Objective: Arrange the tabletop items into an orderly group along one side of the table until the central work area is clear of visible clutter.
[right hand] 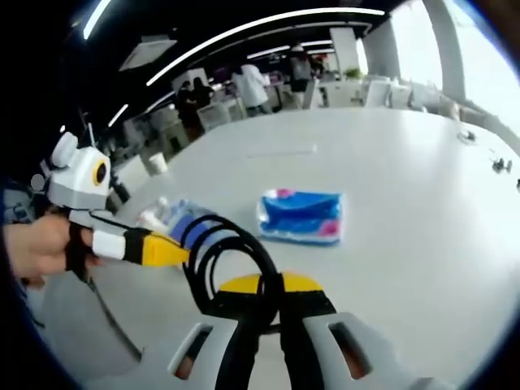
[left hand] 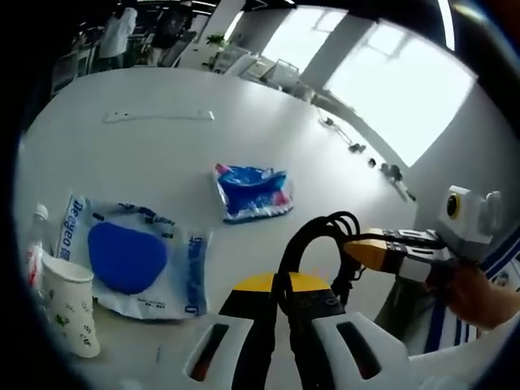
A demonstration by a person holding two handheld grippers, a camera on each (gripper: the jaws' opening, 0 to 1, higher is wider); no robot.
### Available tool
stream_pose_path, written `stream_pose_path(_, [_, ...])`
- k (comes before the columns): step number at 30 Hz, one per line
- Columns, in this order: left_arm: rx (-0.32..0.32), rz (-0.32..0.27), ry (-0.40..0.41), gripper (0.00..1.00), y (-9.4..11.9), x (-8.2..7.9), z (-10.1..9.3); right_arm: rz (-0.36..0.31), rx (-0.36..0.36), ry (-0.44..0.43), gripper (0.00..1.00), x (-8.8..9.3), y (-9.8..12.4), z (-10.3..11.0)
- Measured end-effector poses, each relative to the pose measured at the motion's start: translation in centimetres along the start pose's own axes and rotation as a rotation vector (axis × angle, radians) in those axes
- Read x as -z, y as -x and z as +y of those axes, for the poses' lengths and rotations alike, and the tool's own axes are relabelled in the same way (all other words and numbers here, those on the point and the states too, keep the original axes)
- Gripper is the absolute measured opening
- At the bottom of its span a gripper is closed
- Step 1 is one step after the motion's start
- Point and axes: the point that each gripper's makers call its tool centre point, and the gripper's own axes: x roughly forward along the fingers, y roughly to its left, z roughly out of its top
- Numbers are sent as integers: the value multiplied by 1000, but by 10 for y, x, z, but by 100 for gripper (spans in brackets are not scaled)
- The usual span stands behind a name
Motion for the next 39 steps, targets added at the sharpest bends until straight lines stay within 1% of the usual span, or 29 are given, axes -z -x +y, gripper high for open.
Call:
stream_pose_path(4, [2, -2, 6, 0, -3, -5, -1, -6, 2, 2, 4, -5, 0, -4])
stream_pose_path(10, [2, 7, 6, 0, -11, -9, 0, -1, 3, 2, 4, -7, -5, -10])
stream_pose_path(23, [-13, 42, 30, 0, -33, -8, 5, 39, -6, -26, 4, 3, -23, -30])
stream_pose_path(29, [-25, 50, 41, 0, -40, -8, 8, 53, -15, -24, 4, 3, -31, -35])
stream_pose_path(34, [-32, 61, 40, 0, -46, -6, 10, 77, -21, -47, 4, 10, -40, -41])
stream_pose_path(39, [-43, 70, 46, 0, -49, -4, 15, 92, -33, -42, 4, 12, -47, -42])
